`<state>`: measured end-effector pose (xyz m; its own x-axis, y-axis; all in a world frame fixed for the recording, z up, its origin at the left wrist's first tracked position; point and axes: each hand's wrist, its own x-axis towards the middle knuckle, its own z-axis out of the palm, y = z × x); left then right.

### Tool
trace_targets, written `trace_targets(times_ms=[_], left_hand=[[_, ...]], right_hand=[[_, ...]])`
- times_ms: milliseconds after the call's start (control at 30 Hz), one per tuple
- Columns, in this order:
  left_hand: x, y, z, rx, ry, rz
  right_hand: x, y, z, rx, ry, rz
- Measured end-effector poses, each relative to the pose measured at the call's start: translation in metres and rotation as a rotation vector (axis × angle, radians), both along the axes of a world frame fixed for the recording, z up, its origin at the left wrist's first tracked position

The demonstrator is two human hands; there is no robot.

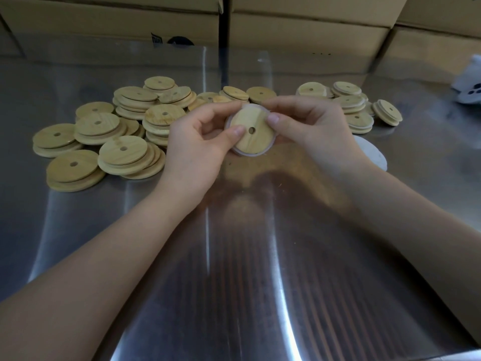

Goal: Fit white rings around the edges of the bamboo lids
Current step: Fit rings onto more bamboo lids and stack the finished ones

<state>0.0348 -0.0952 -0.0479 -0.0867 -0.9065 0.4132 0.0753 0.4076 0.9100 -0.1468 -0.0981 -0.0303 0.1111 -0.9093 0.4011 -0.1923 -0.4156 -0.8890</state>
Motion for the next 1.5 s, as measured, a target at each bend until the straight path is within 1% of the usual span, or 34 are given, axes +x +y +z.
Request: trace_targets(times_ms=[100,233,500,667,800,1067,1200,1367,1500], left_hand=[[0.002,-0.002,-0.001,0.076,0.075,-0.023],[0.004,-0.005,-0.004,0.14,0.127,-0.017],[0.006,-0.007,-0.006,0.164,0.087,-0.025],[0.005,-0.008,-0.006,0.181,0.062,-0.021],[0.006,-0.01,-0.008,0.188,0.045,-0.01],[0.007,-0.01,-0.008,0.197,0.01,0.007],[0.006,-0.009,-0.007,0.208,0.063,0.016],[0.007,-0.01,-0.006,0.247,0.177,0.026],[0.007,-0.009,-0.006,0.248,0.145,0.026]], right_hand=[[0.0,0.001,-0.001,0.042,0.006,0.053],[0.003,0.001,-0.002,0.05,-0.002,0.067],[0.004,-0.002,-0.006,0.02,0.04,0.038],[0.003,-0.003,-0.012,-0.017,0.124,0.034],[0.004,-0.004,-0.013,-0.012,0.126,0.033],[0.004,-0.003,-0.012,0.032,0.085,0.056],[0.003,-0.003,-0.012,0.048,0.076,0.04],[0.004,-0.004,-0.014,0.097,0.003,0.045],[0.005,-0.005,-0.016,0.138,-0.038,0.039]])
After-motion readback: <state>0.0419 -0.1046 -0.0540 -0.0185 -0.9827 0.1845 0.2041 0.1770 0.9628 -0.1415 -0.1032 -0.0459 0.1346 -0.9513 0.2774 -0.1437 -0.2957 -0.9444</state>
